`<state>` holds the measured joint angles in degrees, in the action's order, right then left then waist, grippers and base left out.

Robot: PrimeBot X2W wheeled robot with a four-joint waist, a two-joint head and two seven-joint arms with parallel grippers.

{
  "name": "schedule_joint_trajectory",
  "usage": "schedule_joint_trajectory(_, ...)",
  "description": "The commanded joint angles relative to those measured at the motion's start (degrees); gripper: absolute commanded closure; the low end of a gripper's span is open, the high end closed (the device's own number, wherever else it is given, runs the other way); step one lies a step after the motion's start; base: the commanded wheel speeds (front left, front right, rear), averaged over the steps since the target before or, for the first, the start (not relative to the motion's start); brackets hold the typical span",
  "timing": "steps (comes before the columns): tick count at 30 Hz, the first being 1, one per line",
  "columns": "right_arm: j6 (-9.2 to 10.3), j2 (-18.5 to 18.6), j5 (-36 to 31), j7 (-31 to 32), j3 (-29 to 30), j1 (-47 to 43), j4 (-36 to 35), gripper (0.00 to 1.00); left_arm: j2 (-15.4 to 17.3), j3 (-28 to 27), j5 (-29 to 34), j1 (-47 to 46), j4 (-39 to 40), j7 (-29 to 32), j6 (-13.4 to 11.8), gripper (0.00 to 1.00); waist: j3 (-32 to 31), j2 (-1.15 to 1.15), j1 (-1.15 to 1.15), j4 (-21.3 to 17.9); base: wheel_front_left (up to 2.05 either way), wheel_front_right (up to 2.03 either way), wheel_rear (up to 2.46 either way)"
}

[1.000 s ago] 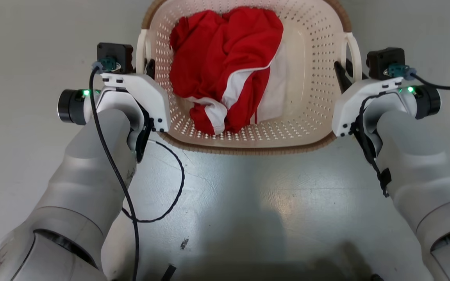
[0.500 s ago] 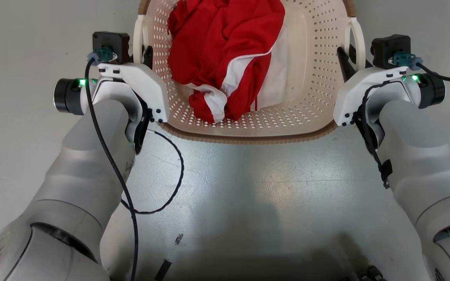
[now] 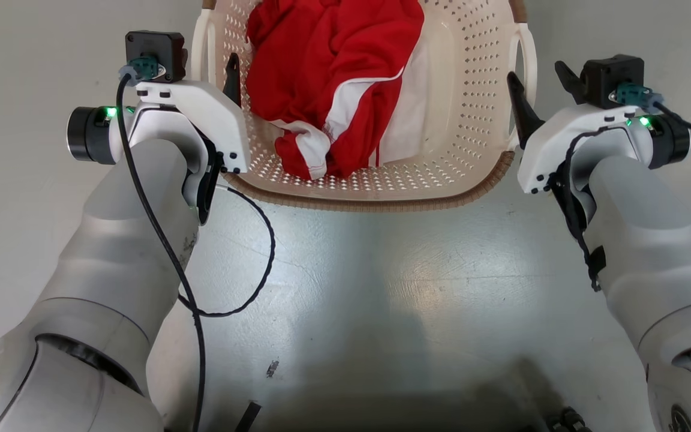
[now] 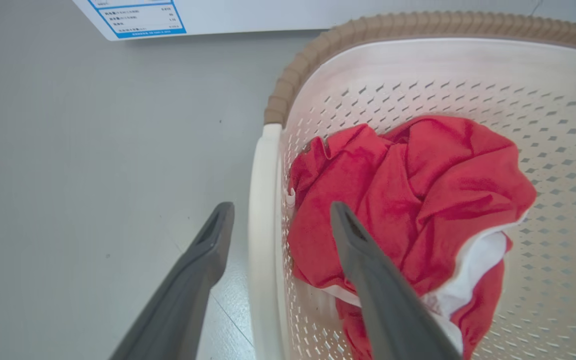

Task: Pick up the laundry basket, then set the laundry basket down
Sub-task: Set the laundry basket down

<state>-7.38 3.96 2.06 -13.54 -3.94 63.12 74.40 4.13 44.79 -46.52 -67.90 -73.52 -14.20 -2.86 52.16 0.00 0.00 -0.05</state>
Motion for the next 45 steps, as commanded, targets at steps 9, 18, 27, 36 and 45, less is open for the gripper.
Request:
schedule_joint_trajectory(9, -0.11, -1.1, 0.0, -1.4, 1.7, -8.0, -5.3, 0.0, 0.7, -1.6, -1.6, 3.7, 0.0, -0.7, -0.5, 0.0, -5.4, 0.0, 0.0, -0.4, 0.0, 0.0, 0.0)
schedule_joint_trajectory(18, -0.11, -1.1, 0.0, -1.4, 1.6, -13.0, -10.0, 0.0, 0.0, -2.4, -2.1, 7.1, 0.9, -0.8, -0.2, 0.0, -10.7, 0.0, 0.0, -0.1, 0.0, 0.0, 0.0)
schedule_joint_trajectory(27, -0.11, -1.1, 1.8, -1.5, -1.6, -17.4, -11.8, 0.0, 1.5, -6.5, -1.0, 13.8, 6.9, -0.8, -1.0, 0.0, -19.7, 0.0, 0.0, -0.2, 0.0, 0.0, 0.0)
schedule_joint_trajectory(36, -0.11, -1.1, 0.4, -1.5, -1.6, -22.6, -15.0, 0.0, 2.8, -11.9, 3.0, 22.4, 14.5, -0.8, -1.5, 0.0, -29.6, 0.0, 0.0, 0.2, 0.0, 0.0, 0.0)
schedule_joint_trajectory(45, -0.11, -1.1, -1.6, -1.5, -0.6, -28.7, -19.8, 0.0, 4.0, -18.8, 7.9, 32.7, 22.9, -0.8, -1.4, 0.0, -38.5, 0.0, 0.0, 0.4, 0.0, 0.0, 0.0)
